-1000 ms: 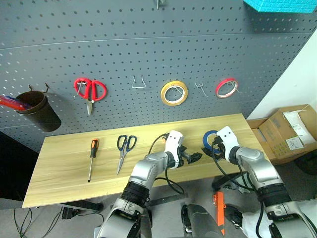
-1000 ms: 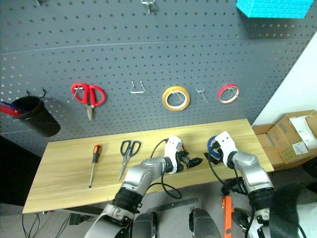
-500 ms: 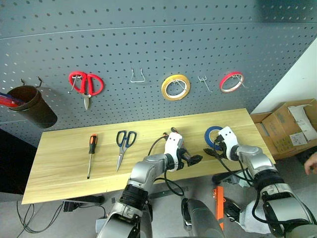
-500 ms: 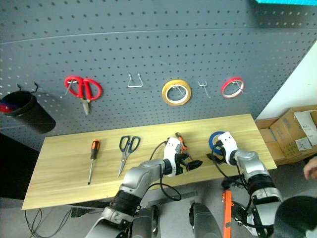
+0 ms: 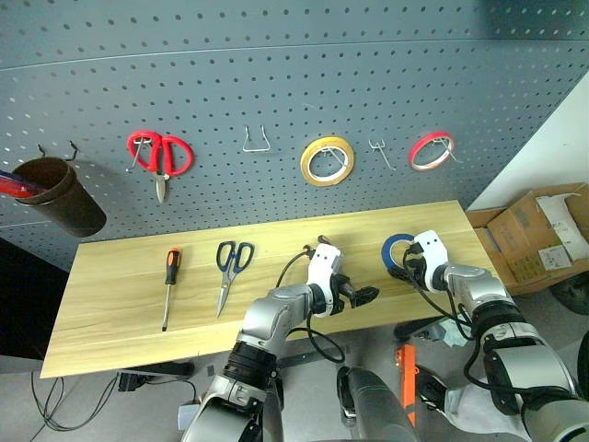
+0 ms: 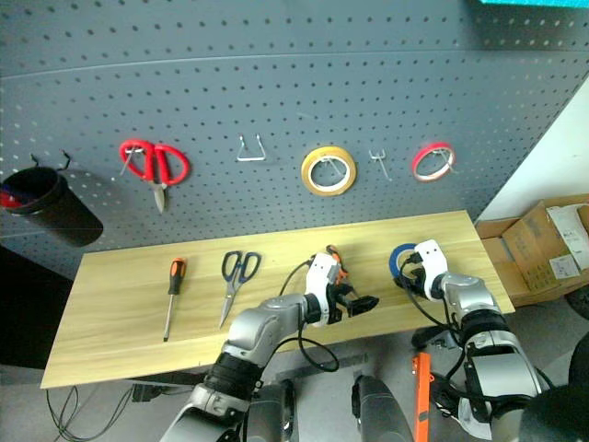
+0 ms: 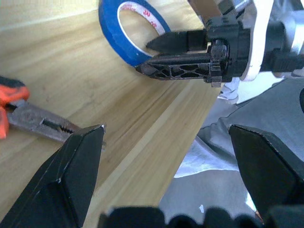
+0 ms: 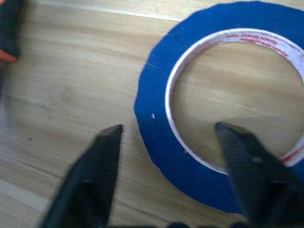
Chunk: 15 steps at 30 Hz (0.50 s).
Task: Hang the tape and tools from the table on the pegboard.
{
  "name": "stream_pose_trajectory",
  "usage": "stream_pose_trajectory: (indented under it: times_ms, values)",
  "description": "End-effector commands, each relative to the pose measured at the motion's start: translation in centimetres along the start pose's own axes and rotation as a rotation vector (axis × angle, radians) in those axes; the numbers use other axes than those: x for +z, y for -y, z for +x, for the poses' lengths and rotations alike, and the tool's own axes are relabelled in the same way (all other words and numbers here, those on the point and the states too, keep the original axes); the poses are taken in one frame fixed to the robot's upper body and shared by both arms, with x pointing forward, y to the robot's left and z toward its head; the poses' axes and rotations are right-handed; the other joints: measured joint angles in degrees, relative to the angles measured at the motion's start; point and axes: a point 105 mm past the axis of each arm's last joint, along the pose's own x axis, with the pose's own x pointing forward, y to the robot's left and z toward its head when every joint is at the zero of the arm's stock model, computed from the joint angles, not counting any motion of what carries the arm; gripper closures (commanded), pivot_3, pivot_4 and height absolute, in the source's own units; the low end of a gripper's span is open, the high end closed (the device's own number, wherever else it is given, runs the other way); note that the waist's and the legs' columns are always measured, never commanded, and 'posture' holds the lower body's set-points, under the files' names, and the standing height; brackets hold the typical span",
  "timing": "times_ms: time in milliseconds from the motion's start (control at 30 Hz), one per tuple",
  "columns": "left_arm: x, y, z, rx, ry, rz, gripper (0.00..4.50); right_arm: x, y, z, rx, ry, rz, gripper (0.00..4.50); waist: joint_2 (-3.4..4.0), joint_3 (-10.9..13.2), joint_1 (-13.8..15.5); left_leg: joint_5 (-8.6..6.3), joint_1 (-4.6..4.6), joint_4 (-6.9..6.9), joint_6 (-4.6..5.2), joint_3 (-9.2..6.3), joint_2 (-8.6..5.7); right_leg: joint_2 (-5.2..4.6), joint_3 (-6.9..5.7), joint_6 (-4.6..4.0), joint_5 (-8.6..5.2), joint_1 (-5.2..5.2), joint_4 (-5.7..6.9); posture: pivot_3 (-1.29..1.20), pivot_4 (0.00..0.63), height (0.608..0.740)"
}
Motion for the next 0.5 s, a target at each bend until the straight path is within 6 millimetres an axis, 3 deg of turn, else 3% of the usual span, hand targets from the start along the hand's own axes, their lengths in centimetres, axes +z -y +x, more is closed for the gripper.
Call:
stream_pose_trajectory:
  times_ms: [33, 167, 367, 500]
  values:
    - [1.2, 0.8, 0.4, -0.032, 0.042, 0.012, 0.0, -0.6, 0.1, -0.1, 0.001, -0.014, -0.017, 2.78, 0.01, 0.0, 0.0, 0.0, 0.0, -0.01, 0.0, 0.0, 0.0, 0.0, 0.0, 0.0, 0.0, 0.0, -0.01, 0.08, 0.302, 0.74]
    - [1.5, 0.7, 0.5, -0.031, 0.047, 0.016, 0.0, -0.5, -0.1, -0.1, 0.006, -0.004, -0.032, 3.96, 0.02, 0.0, 0.0, 0.0, -0.01, -0.02, 0.0, 0.02, 0.0, 0.0, 0.01, 0.02, -0.01, -0.01, -0.04, 0.07, 0.294, 0.74]
    - [2.0, 0.6, 0.6, -0.037, 0.062, 0.04, 0.0, -0.2, -0.2, -1.0, -0.024, 0.043, -0.11, 3.96, 0.04, 0.0, -0.1, -0.01, -0.04, -0.04, -0.01, -0.01, 0.0, 0.0, -0.01, 0.05, -0.03, -0.02, -0.05, 0.06, 0.262, 0.74]
    - [3.7, 0.5, 0.2, -0.04, 0.12, 0.067, 0.0, 2.3, -1.1, -3.6, -0.134, 0.184, -0.306, 3.96, 0.26, -0.1, 0.1, 0.0, -0.22, -0.03, -0.04, -0.07, -0.02, -0.02, -0.07, 0.1, -0.05, -0.14, -0.07, 0.03, 0.221, 0.74]
